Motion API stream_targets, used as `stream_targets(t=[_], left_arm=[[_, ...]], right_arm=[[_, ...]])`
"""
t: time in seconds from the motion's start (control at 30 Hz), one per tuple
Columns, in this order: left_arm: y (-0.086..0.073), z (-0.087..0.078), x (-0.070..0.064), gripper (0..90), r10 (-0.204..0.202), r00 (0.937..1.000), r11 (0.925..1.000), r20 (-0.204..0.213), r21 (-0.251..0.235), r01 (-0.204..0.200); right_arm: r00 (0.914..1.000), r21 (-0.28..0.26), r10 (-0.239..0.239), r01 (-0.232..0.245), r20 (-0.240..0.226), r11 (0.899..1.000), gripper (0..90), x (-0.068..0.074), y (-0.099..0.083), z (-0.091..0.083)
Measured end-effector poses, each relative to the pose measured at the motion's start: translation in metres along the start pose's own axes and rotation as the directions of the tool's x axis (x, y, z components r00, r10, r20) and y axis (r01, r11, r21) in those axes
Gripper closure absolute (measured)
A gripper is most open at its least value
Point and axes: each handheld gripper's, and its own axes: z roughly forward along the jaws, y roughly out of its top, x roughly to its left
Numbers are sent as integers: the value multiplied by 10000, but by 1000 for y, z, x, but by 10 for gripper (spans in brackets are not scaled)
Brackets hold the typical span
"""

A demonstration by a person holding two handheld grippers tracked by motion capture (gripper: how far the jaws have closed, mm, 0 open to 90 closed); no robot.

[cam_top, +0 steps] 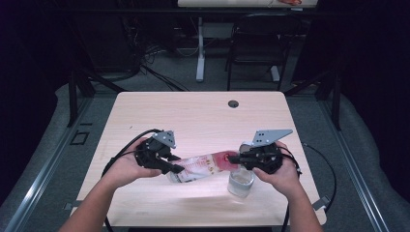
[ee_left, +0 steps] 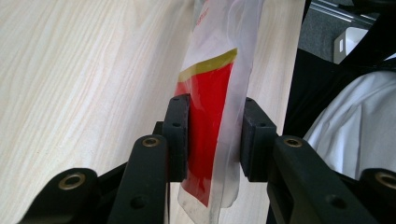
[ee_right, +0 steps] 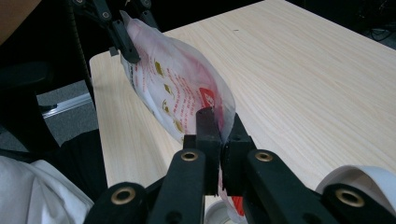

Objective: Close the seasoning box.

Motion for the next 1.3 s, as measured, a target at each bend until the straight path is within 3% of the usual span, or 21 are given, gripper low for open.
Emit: stream_targets(t=[0.3,0.67,0.83,1.3], left_arm=[[2,-1,3,695,-126,9999,9999,49,-34,127],[9,-3,1,705,2,9999,9999,-122,124,-1],[9,-3,2,708,-54,10000,9999,28,102,54],[17,-6,2,713,46,10000,9997,-42,232,-45]], right_arm=[[10000,18,45,-45,-16,10000,883,-1,-1,-1],[9999,-36,148,-148,-61,9999,887,-3,-3,-2],[9997,-70,188,-190,-149,9998,893,-5,-4,-2],[9995,-112,300,-301,-105,9995,897,-8,-6,-5]])
